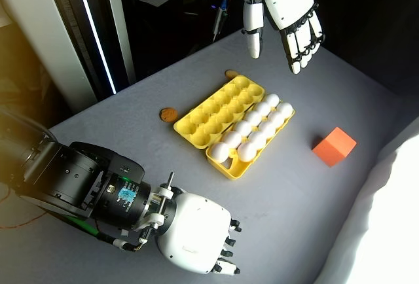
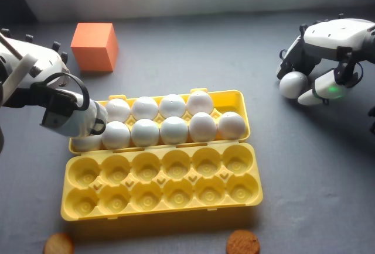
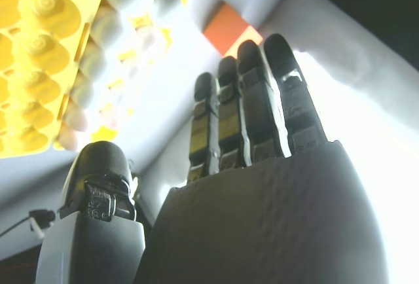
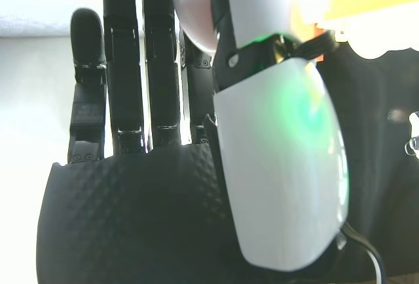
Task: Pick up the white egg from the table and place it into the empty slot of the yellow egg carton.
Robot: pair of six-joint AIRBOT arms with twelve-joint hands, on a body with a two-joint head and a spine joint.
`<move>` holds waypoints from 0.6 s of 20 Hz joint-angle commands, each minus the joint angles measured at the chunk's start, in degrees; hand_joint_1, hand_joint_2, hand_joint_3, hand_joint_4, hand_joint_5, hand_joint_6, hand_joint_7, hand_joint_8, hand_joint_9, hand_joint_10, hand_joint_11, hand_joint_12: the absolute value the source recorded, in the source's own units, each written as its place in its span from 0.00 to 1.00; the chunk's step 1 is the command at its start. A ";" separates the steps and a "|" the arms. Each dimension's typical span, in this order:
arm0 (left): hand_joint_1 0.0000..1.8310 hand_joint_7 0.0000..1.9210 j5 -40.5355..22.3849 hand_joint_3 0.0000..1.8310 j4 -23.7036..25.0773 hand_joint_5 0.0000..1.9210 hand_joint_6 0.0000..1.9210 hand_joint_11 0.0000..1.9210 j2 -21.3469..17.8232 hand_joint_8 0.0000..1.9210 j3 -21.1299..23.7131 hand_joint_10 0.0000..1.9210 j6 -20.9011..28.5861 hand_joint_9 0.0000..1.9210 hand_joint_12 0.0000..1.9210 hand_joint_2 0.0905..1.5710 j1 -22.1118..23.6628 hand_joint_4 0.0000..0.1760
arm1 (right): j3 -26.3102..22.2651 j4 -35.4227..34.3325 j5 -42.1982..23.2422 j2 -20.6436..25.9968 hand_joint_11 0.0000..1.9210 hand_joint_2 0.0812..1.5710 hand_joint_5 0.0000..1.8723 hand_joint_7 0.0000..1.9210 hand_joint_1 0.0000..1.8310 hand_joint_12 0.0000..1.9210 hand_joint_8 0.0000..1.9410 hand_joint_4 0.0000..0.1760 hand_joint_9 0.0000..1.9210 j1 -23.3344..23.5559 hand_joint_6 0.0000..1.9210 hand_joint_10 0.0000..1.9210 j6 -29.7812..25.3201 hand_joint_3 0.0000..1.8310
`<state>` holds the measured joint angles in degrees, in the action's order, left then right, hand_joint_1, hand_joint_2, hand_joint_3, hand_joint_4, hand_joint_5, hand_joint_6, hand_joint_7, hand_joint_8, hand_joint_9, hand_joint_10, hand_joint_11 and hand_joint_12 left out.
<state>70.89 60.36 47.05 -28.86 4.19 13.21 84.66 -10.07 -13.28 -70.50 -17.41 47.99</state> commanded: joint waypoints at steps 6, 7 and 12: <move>0.02 0.16 0.43 0.00 4.94 0.14 0.00 0.00 -0.37 0.00 -0.04 0.00 -0.15 0.17 0.43 0.82 0.54 0.00 | 0.24 -0.25 -5.72 0.42 0.36 0.67 0.53 0.58 0.68 0.58 0.37 0.01 0.59 -0.16 0.54 0.16 -0.40 0.00; 0.01 0.15 0.43 0.00 4.94 0.13 0.00 0.00 -0.37 0.00 -0.04 0.00 -0.15 0.17 0.43 0.82 0.54 0.00 | 0.23 -0.25 -5.74 0.44 0.36 0.68 0.52 0.58 0.67 0.57 0.38 0.02 0.60 0.17 0.54 0.15 -0.41 0.00; 0.00 0.15 0.43 0.00 4.94 0.14 0.00 0.00 -0.37 0.00 -0.05 0.00 -0.15 0.17 0.43 0.82 0.54 0.00 | -1.61 6.07 -8.06 1.69 0.37 0.67 0.54 0.59 0.68 0.57 0.37 0.03 0.55 2.85 0.50 0.29 -7.39 0.00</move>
<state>70.89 60.38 47.05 -28.86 4.19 13.21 82.76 -2.59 -14.33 -69.52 -14.87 40.10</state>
